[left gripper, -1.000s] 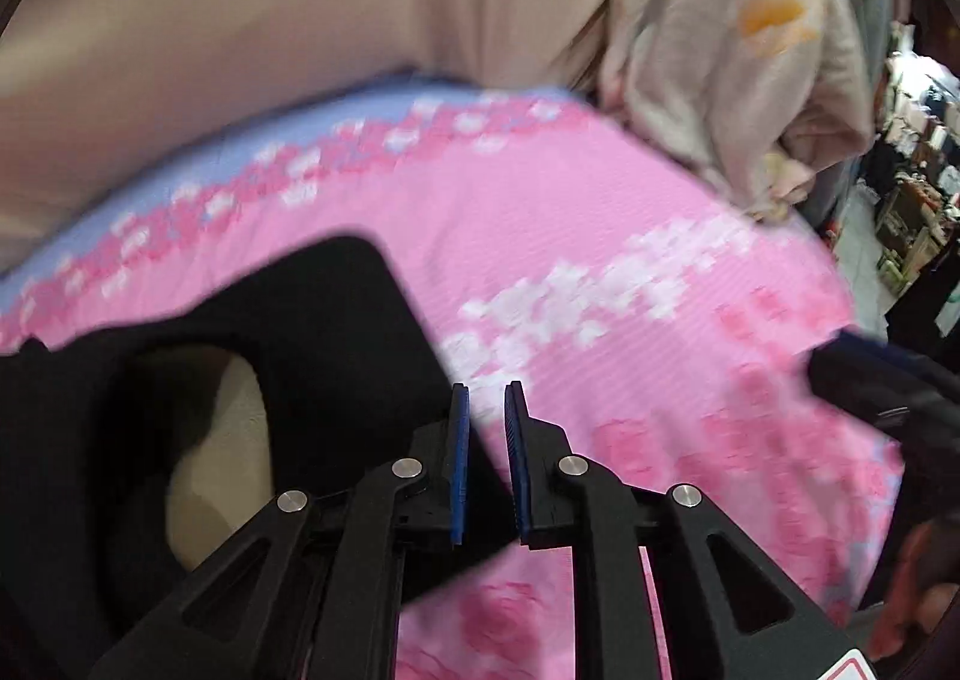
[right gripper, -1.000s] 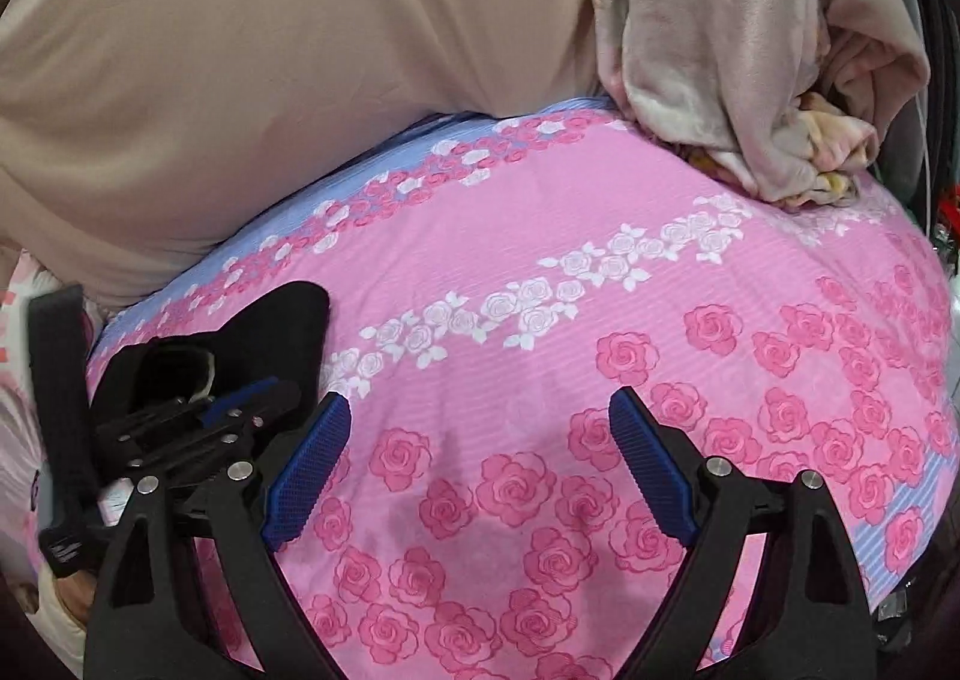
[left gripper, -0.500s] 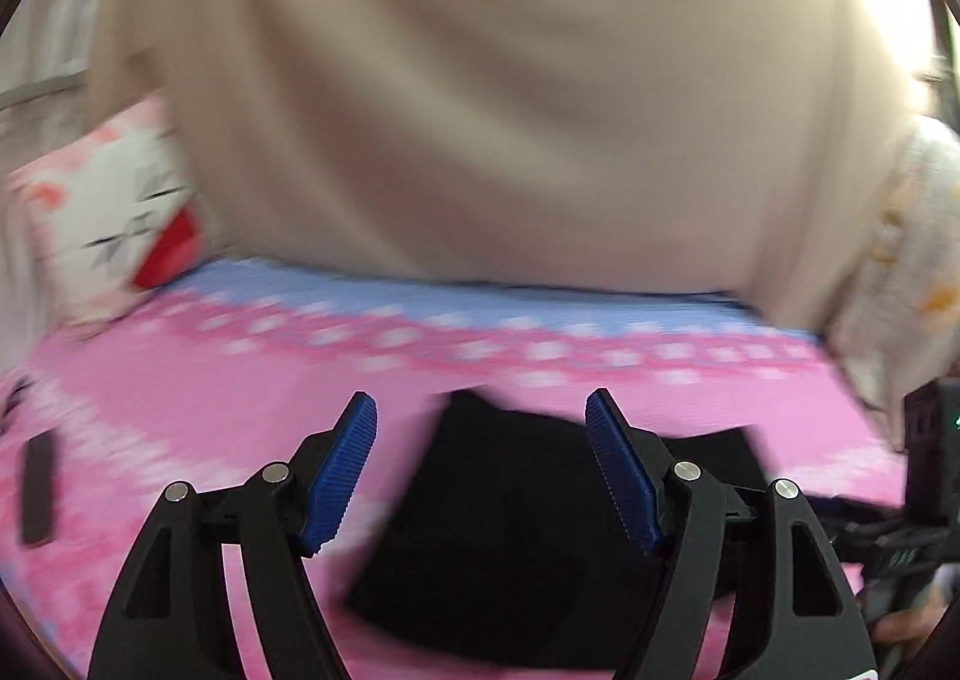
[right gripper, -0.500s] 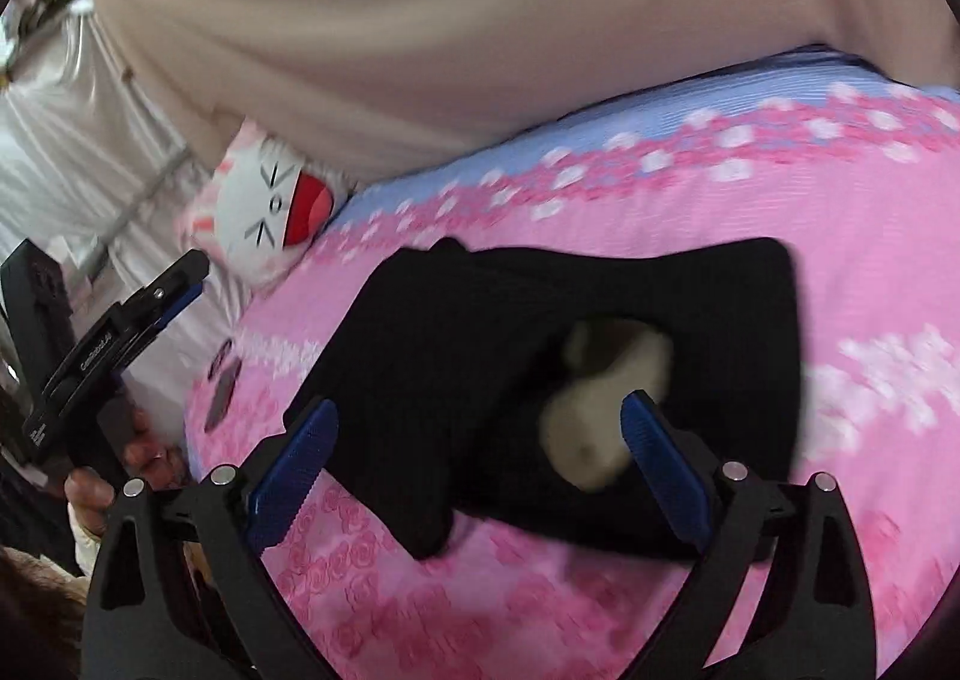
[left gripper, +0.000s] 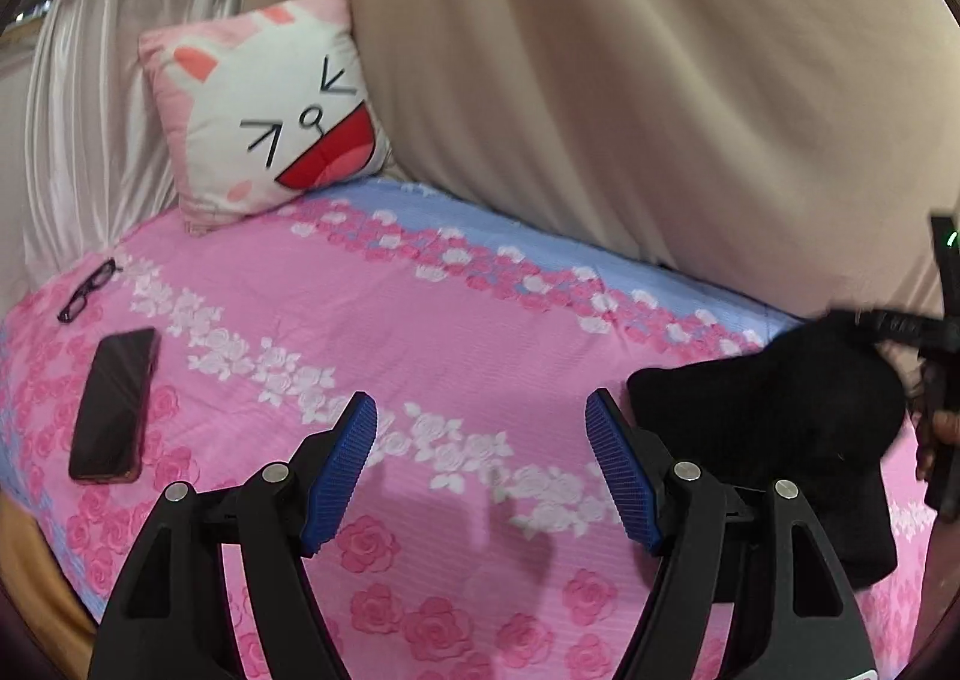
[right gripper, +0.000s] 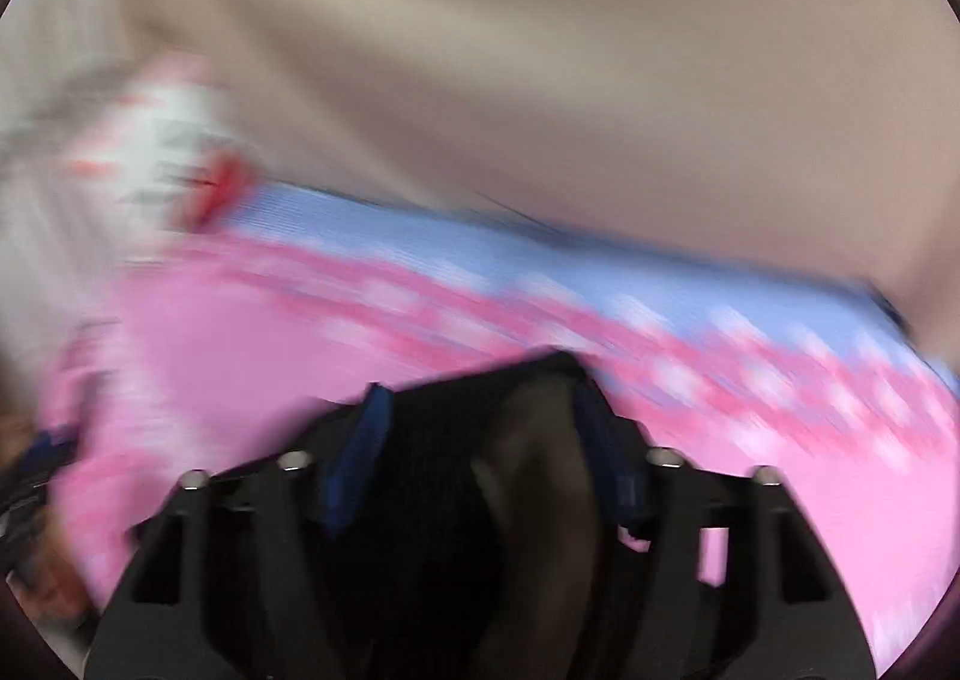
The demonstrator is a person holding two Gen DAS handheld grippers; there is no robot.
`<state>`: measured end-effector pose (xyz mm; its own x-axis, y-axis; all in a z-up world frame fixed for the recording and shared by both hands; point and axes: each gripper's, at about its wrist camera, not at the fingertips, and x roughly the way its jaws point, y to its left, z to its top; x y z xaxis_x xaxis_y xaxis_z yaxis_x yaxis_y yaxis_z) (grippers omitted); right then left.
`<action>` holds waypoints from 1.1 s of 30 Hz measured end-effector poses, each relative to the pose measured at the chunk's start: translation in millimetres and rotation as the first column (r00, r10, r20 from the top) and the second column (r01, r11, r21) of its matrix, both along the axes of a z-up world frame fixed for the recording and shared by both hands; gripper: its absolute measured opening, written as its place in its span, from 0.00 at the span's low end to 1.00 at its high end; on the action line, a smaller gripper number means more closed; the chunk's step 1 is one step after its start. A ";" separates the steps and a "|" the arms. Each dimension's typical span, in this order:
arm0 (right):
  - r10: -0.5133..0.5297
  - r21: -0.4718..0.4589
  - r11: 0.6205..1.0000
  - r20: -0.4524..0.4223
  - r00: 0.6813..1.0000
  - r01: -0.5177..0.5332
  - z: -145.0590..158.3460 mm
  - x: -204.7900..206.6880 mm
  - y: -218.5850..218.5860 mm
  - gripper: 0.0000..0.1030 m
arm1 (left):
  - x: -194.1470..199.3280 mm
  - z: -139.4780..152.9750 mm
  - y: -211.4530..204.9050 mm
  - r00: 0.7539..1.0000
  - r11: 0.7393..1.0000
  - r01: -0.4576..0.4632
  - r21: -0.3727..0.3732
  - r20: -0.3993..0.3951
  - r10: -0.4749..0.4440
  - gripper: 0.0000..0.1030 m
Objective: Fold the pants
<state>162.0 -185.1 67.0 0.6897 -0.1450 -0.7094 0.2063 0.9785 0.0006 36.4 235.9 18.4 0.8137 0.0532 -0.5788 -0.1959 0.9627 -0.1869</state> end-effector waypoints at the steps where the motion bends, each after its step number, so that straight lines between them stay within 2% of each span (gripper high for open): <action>1: 0.001 0.024 1.000 -0.002 1.000 -0.001 -6.3 -7.1 -2.6 0.71 | 0.5 -4.0 2.9 1.000 1.000 0.000 0.002 -0.010 0.000 0.68; 3: -0.012 0.086 0.996 0.046 0.999 0.008 -18.6 -43.7 -9.8 0.80 | 4.4 -15.9 8.8 0.999 1.000 -0.001 0.006 -0.044 0.001 0.68; 5: -0.028 0.096 0.995 0.050 0.998 0.024 -26.9 -69.1 -14.3 0.80 | 10.2 -29.9 13.5 0.997 1.000 0.005 -0.008 -0.081 -0.006 0.68; 7: -0.029 0.186 0.982 0.027 0.999 0.023 -40.6 -98.0 -18.4 0.80 | 17.2 -38.2 11.6 0.995 1.000 0.019 -0.025 -0.099 -0.021 0.68; 9: -0.004 0.263 0.965 0.016 1.000 -0.001 -49.2 -105.1 -19.6 0.80 | 24.0 -41.6 3.6 0.993 0.998 0.047 -0.032 -0.103 -0.050 0.68; 12: 0.026 0.328 0.945 -0.031 0.999 -0.014 -72.9 -105.3 -16.3 0.78 | 34.5 -41.3 -16.5 0.990 0.994 0.101 -0.038 -0.094 -0.104 0.68; 13: 0.029 0.321 0.947 -0.066 0.997 -0.006 -85.4 -96.5 -13.8 0.58 | 37.6 -40.3 -24.4 0.988 0.992 0.120 -0.035 -0.091 -0.123 0.68; 14: 0.041 0.300 0.954 -0.083 0.996 -0.015 -88.8 -92.5 -9.9 0.47 | 39.6 -39.4 -30.7 0.986 0.990 0.136 -0.034 -0.089 -0.138 0.68; 15: 0.050 0.253 0.967 -0.090 0.995 -0.026 -87.7 -86.9 -3.6 0.30 | 40.9 -37.5 -37.8 0.984 0.988 0.153 -0.034 -0.086 -0.156 0.68; 16: 0.063 0.222 0.974 -0.075 0.995 -0.045 -78.4 -83.8 2.1 0.29 | 40.9 -35.5 -41.3 0.983 0.986 0.163 -0.033 -0.082 -0.165 0.68; 18: 0.096 0.126 0.987 0.029 0.995 -0.099 -35.1 -81.4 14.6 0.29 | 38.2 -29.7 -48.6 0.982 0.984 0.176 -0.018 -0.068 -0.177 0.68; 19: 0.100 0.058 0.993 0.071 0.992 -0.105 -13.0 -81.3 16.6 0.30 | 36.5 -28.2 -50.6 0.982 0.984 0.178 -0.012 -0.064 -0.179 0.68; 20: 0.083 0.008 0.996 0.077 0.994 -0.084 -3.1 -78.6 12.3 0.31 | 34.9 -27.3 -52.1 0.981 0.983 0.181 -0.008 -0.062 -0.181 0.68; 21: 0.049 -0.026 0.999 0.043 0.998 -0.048 -6.1 -74.0 0.6 0.47 | 33.2 -27.8 -53.6 0.981 0.983 0.183 -0.005 -0.063 -0.183 0.68; 22: 0.014 -0.038 0.999 0.003 1.000 -0.014 -15.3 -69.3 -10.1 0.74 | 32.4 -29.1 -53.9 0.981 0.983 0.182 -0.007 -0.068 -0.182 0.68; 23: -0.087 -0.052 0.995 -0.076 0.993 0.083 -38.6 -67.8 -33.2 0.80 | 32.2 -31.1 -54.0 0.981 0.984 0.180 -0.010 -0.075 -0.180 0.68; 24: -0.121 -0.027 0.993 -0.106 0.987 0.119 -49.8 -70.3 -44.3 0.80 | 31.8 -33.2 -53.8 0.980 0.984 0.180 -0.012 -0.082 -0.180 0.68; 25: -0.127 0.071 0.988 -0.123 0.984 0.137 -63.0 -77.1 -58.5 0.80 | 31.8 -36.1 -53.8 0.980 0.984 0.177 -0.009 -0.094 -0.177 0.68; 27: -0.103 0.320 0.939 -0.090 0.991 0.126 -78.5 -91.9 -79.7 0.81 | 32.7 -40.7 -54.2 0.978 0.985 0.175 0.001 -0.116 -0.174 0.68; 28: -0.092 0.396 0.911 -0.071 0.993 0.113 -83.5 -95.3 -84.6 0.83 | 33.6 -42.5 -55.0 0.977 0.985 0.175 0.005 -0.124 -0.173 0.68; 29: -0.080 0.437 0.894 -0.059 0.995 0.098 -89.0 -96.0 -87.7 0.84 | 34.6 -43.7 -56.1 0.976 0.984 0.178 0.006 -0.129 -0.176 0.68; 31: -0.076 0.432 0.897 -0.065 0.995 0.097 -98.3 -89.1 -86.0 0.86 | 36.4 -44.3 -60.3 0.974 0.983 0.185 0.010 -0.134 -0.182 0.68; 33: -0.067 0.414 0.907 -0.041 0.997 0.078 -100.3 -81.1 -77.8 0.84 | 36.9 -42.3 -65.7 0.973 0.981 0.194 0.011 -0.131 -0.191 0.68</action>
